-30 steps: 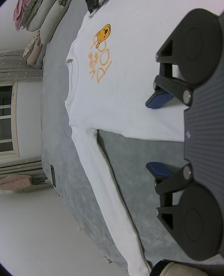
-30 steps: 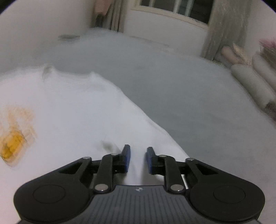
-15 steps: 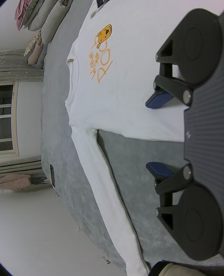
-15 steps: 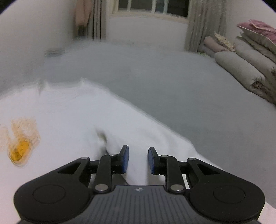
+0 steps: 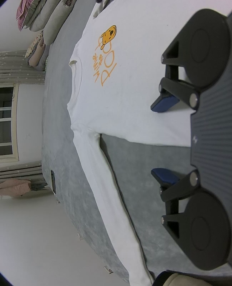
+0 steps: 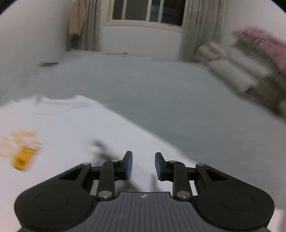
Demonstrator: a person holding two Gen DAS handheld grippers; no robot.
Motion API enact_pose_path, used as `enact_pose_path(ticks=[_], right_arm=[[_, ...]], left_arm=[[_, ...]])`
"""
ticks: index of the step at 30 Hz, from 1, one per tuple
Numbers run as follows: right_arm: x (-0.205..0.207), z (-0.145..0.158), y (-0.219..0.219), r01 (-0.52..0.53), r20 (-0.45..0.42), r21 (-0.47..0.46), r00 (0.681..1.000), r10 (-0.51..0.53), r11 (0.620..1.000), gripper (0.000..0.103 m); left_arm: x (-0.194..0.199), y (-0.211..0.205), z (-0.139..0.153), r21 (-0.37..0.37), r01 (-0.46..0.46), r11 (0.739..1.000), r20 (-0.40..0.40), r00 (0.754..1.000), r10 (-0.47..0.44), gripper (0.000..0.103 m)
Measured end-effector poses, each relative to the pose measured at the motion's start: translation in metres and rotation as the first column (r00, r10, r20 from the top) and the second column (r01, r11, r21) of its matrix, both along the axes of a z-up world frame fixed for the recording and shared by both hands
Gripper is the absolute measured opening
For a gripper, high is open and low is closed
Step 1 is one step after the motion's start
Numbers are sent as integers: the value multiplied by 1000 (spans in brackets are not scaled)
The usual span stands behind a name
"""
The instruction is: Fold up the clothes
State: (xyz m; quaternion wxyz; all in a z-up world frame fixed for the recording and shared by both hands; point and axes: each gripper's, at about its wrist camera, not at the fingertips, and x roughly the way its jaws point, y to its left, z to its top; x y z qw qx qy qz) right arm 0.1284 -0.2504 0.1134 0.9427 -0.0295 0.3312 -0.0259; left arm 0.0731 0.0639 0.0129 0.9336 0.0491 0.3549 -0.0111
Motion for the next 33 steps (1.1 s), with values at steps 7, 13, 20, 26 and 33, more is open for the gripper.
enact_pose_path(ticks=[7,13,20,26,33], right_arm=[[-19,-19,-12,74,-146,-45,986,-80,996,24],[-45,-13,-44,116,-234,-95,963,-135,989,25],[-69,-7,-45,247,-180,-237,939,-293,939,38],[-66,-22,-21,108,-166,-408,968,-190,907,5],[-58,-41,-14,121,-168,-649,940,-296,751,39]], left_arm=[[-1,0,1,2,-1,1000,-2,1000,1,68],[-2,1,3,-13,-1,1000,-13,1000,1,69],[-2,5,6,-40,-1,999,-24,1000,0,69],[-4,12,10,-72,-15,997,-29,999,13,69],[1,43,24,-159,-86,984,-31,996,82,69]])
